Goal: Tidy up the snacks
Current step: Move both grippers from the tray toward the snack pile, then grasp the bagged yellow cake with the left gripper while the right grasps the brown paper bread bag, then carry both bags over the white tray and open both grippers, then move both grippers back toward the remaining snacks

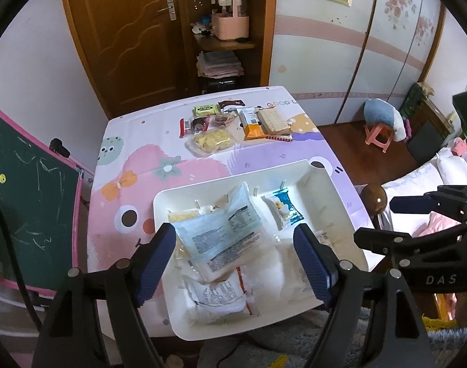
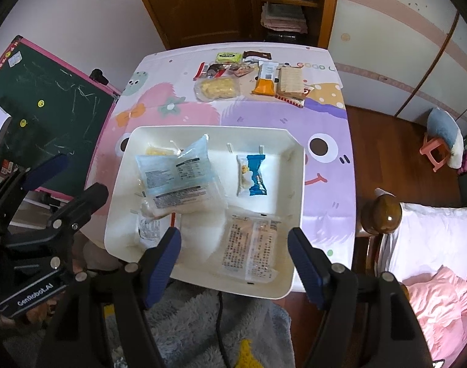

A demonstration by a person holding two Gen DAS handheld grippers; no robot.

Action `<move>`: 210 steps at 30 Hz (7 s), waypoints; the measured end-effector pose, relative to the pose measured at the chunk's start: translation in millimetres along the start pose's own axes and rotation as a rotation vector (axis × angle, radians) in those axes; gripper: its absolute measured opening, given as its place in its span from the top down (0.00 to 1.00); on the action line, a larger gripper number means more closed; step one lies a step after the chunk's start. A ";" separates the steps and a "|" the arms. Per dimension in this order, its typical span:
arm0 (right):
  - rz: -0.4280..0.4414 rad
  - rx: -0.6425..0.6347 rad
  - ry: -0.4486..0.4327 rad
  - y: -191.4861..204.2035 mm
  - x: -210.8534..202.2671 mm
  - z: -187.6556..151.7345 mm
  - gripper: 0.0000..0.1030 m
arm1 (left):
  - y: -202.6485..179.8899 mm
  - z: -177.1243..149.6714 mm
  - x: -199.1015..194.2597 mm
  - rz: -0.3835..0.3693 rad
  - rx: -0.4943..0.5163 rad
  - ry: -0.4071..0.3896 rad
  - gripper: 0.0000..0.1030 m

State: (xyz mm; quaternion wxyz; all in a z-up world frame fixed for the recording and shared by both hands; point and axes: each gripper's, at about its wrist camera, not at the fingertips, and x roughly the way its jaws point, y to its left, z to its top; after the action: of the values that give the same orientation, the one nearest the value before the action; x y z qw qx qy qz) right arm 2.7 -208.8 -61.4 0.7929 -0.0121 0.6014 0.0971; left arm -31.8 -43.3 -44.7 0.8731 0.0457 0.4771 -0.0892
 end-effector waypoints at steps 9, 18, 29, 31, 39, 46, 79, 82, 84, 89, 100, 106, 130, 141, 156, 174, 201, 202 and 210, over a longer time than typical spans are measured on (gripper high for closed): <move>0.011 -0.004 -0.013 -26.0 -7.7 -11.0 0.30 | -19.7 -0.3 -1.1 0.021 -0.043 0.003 0.24; 0.056 0.034 -0.009 -49.5 -5.3 -16.2 0.30 | -36.5 -0.4 -6.6 0.062 -0.028 0.005 0.24; 0.079 0.028 0.048 -42.8 19.8 -4.3 0.30 | -16.2 6.8 11.6 0.061 -0.047 0.035 0.19; 0.069 0.034 0.055 -42.9 24.5 0.4 0.30 | -11.3 13.3 20.1 0.045 -0.049 0.046 0.19; 0.003 0.078 0.033 -49.0 38.1 37.2 0.30 | 13.4 61.2 67.8 -0.013 -0.035 0.096 0.19; -0.073 0.105 0.000 -60.6 51.9 98.4 0.30 | 28.1 127.1 125.5 -0.045 0.088 0.131 0.19; -0.140 0.137 0.129 -122.1 286.9 306.2 0.34 | 51.1 175.0 394.3 -0.141 0.386 0.424 0.18; -0.163 0.086 0.134 -112.0 295.4 303.5 0.46 | 49.4 174.0 397.5 -0.142 0.395 0.426 0.18; -0.148 0.049 0.122 -105.0 294.6 302.9 0.48 | 48.6 176.2 402.1 -0.147 0.390 0.430 0.18; -0.129 0.035 0.130 -97.1 291.4 295.4 0.49 | 59.4 180.6 408.0 -0.157 0.323 0.447 0.19; -0.015 0.126 0.003 -103.5 229.5 277.1 0.49 | 74.6 171.6 370.0 -0.115 0.171 0.411 0.47; 0.053 0.155 -0.072 -94.1 177.4 258.4 0.49 | 77.9 176.3 292.1 -0.090 0.099 0.311 0.47; 0.251 0.019 -0.243 -10.1 -22.9 63.9 0.48 | 31.8 48.9 15.2 -0.111 -0.102 0.077 0.47; 0.203 0.072 -0.148 1.7 -20.2 8.0 0.48 | 14.1 5.1 13.2 -0.090 -0.122 0.140 0.47; 0.216 0.177 -0.162 -9.3 -23.3 -4.1 0.48 | 3.7 -7.6 21.0 -0.094 -0.081 0.215 0.46; 0.245 0.196 -0.151 -9.3 -12.3 14.5 0.47 | 8.3 4.1 12.6 -0.063 -0.089 0.179 0.19; 0.236 0.303 -0.180 -53.4 -16.8 4.0 0.47 | -42.3 39.0 32.9 -0.076 0.059 0.202 0.19; 0.236 0.316 -0.183 -57.4 -17.0 3.3 0.47 | -46.0 41.3 33.9 -0.076 0.071 0.201 0.19; 0.229 0.414 -0.199 -88.2 -14.5 2.7 0.47 | -61.7 62.2 46.0 -0.087 0.121 0.204 0.19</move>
State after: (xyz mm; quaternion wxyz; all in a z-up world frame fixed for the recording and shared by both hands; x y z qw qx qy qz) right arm 16.4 -296.9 -55.4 0.8177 0.2285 0.5248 0.0617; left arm 31.6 -119.2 -49.4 0.8111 0.0866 0.5586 -0.1505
